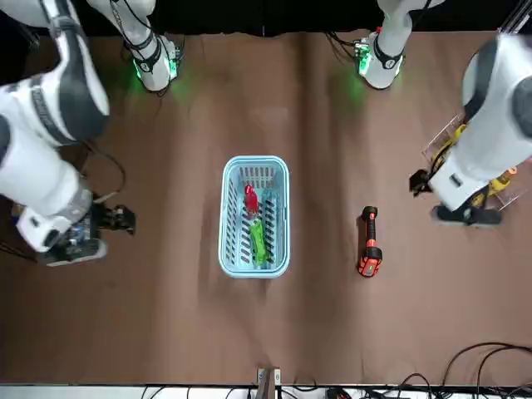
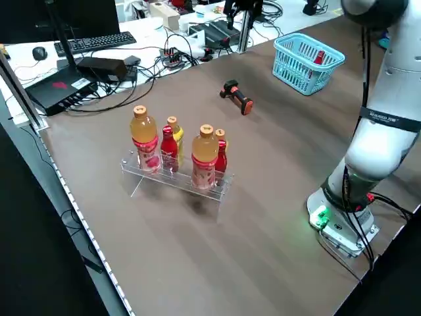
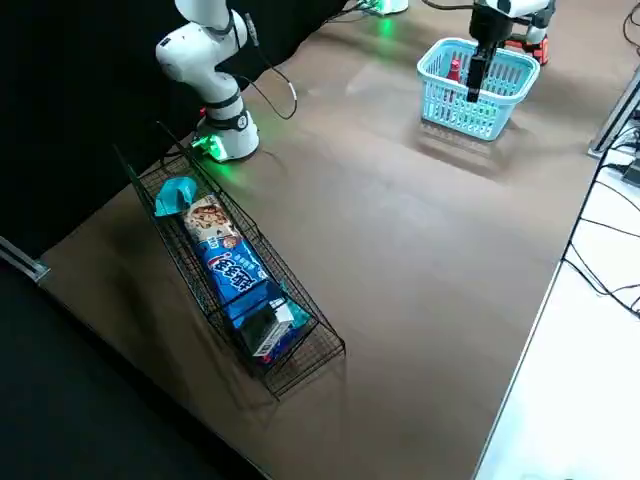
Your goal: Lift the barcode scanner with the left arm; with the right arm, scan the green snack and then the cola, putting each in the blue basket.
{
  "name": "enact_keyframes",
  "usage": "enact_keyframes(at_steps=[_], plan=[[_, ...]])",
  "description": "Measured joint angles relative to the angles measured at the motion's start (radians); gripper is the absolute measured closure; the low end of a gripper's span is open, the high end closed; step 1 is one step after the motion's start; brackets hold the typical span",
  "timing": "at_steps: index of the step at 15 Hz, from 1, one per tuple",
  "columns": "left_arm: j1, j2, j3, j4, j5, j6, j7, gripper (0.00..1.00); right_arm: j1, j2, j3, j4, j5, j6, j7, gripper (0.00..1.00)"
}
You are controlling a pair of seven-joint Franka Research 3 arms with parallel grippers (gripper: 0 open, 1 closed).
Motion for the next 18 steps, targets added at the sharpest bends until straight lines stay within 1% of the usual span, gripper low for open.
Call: enact_keyframes(at_steps=[2,3,4,7,9,11,13,14,15,16,18], plan=[[-0.096,-0.063,0.152,0.000,-0.103,-0.044,0.034,0.00,-0.055,-0.025,0.001,0.000,0.000,-0.027,-0.117,0.00],[-0.132,-0.096,0.203,-0.003,-0.143,-0.074,0.040,0.00,-0.079,-0.039,0.001,0.000,0.001,-0.050,-0.154,0.00],[-0.148,-0.131,0.227,-0.013,-0.171,-0.102,0.040,0.00,-0.099,-0.053,0.002,0.000,0.002,-0.065,-0.175,0.00],[-0.151,-0.226,0.235,-0.063,-0.199,-0.134,0.043,0.00,-0.131,-0.088,0.003,0.000,0.003,-0.094,-0.192,0.00],[-0.151,-0.249,0.235,-0.084,-0.200,-0.134,0.052,0.00,-0.132,-0.109,0.006,-0.004,0.010,-0.123,-0.194,0.00],[-0.151,-0.248,0.238,-0.091,-0.199,-0.133,0.053,0.00,-0.141,-0.139,0.006,-0.031,0.058,-0.128,-0.194,0.00],[-0.150,-0.245,0.243,-0.093,-0.199,-0.129,0.053,0.00,-0.175,-0.178,0.006,-0.070,0.135,-0.128,-0.196,0.00],[-0.150,-0.244,0.246,-0.093,-0.188,-0.128,0.058,0.00,-0.188,-0.200,0.005,-0.093,0.149,-0.128,-0.201,0.00],[-0.150,-0.244,0.247,-0.093,-0.168,-0.127,0.065,0.00,-0.195,-0.224,0.006,-0.123,0.154,-0.120,-0.202,0.00],[-0.150,-0.244,0.247,-0.093,-0.146,-0.125,0.071,0.00,-0.197,-0.268,0.006,-0.192,0.155,-0.091,-0.202,0.00],[-0.151,-0.244,0.244,-0.093,-0.144,-0.123,0.069,0.00,-0.197,-0.294,0.007,-0.239,0.155,-0.077,-0.202,0.00]])
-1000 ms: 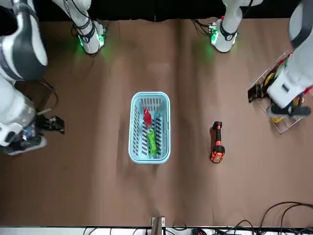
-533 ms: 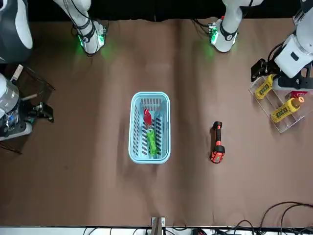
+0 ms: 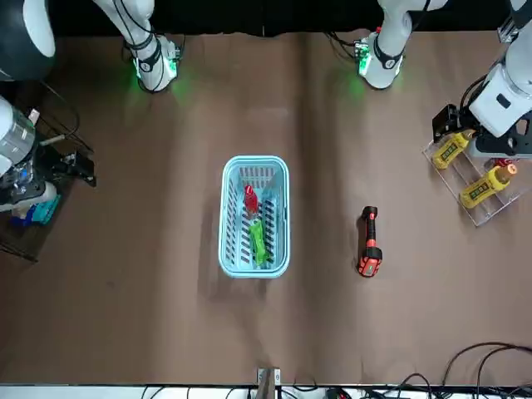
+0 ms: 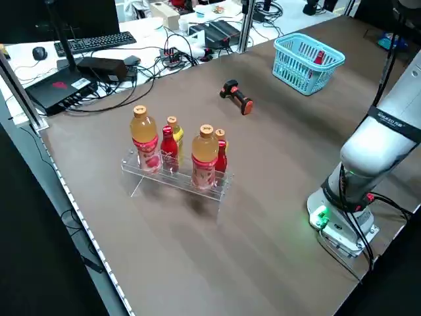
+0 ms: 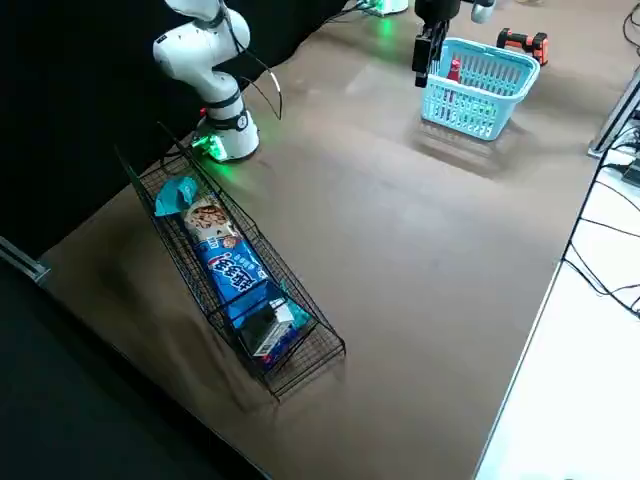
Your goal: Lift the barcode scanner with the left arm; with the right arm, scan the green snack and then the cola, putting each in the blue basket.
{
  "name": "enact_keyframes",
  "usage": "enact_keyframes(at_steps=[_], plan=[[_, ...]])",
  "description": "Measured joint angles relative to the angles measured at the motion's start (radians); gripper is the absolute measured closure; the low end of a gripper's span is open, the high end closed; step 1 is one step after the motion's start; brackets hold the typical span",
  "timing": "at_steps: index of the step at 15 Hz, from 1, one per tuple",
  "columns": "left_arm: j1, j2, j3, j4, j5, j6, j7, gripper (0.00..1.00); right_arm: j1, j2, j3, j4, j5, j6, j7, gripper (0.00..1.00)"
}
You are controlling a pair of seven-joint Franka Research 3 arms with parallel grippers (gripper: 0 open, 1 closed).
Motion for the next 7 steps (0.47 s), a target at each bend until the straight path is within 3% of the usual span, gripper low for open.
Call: enact_keyframes(at_steps=[7], plan=[[0.000,0.000,-0.001,0.007,0.003,0.004,0.000,0.00,-0.017,-0.037,-0.004,-0.017,0.000,0.004,0.001,0.00]])
